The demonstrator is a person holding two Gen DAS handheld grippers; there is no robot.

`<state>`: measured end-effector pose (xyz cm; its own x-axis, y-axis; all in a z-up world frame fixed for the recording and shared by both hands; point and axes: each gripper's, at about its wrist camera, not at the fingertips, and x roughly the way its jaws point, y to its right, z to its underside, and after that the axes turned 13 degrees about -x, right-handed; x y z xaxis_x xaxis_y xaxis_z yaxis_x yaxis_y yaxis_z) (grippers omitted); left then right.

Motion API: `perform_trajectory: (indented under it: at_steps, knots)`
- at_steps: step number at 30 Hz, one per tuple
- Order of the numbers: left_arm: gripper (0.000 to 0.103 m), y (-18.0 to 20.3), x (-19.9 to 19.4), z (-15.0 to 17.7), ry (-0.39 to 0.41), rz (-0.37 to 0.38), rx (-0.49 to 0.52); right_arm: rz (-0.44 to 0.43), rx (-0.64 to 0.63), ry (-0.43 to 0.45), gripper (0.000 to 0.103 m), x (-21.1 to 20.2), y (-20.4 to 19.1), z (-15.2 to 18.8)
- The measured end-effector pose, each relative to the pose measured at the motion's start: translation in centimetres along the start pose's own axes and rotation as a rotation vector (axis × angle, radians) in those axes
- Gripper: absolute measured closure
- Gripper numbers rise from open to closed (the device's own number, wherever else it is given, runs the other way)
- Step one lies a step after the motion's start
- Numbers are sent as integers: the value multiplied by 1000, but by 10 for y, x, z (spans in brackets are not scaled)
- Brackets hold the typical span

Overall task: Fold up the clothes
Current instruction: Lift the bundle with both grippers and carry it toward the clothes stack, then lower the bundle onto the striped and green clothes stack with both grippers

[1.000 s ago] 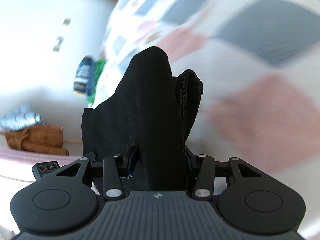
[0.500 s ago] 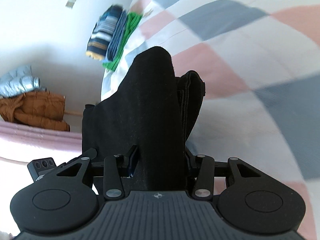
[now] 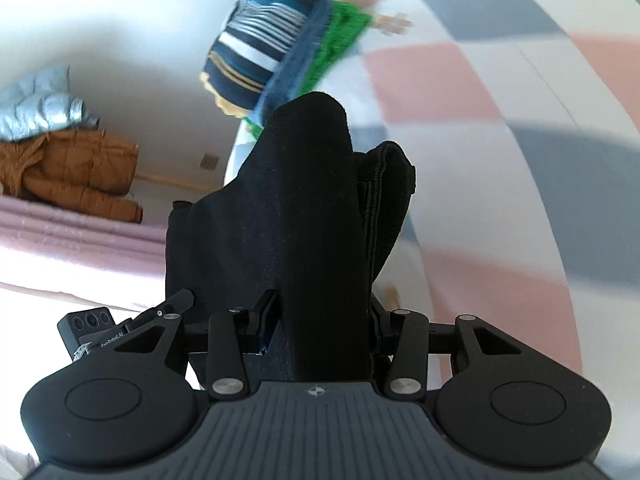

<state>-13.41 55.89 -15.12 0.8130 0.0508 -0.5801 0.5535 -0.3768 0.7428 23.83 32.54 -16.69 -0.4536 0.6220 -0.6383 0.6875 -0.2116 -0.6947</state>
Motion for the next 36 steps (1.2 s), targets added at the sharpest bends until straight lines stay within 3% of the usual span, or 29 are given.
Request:
perform_trajectory:
  at_steps: [16, 21, 24, 30, 33, 36]
  knots:
    - [69, 42, 21, -179, 163, -8, -21, -5, -220, -107, 59, 35, -58, -256]
    - [66, 47, 34, -230, 228, -30, -16, 38, -295, -138, 59, 69, -82, -343]
    - [63, 37, 47, -258, 254, -44, -62, 70, -337, -169, 59, 96, -91, -387]
    - [62, 17, 81, -301, 284, -79, -117, 131, -411, -234, 59, 149, -93, -454]
    - [62, 3, 100, -313, 275, -94, -131, 168, -408, -242, 59, 175, -75, -472]
    - [62, -5, 118, -315, 287, -132, -67, 205, -390, -207, 52, 199, -49, -476]
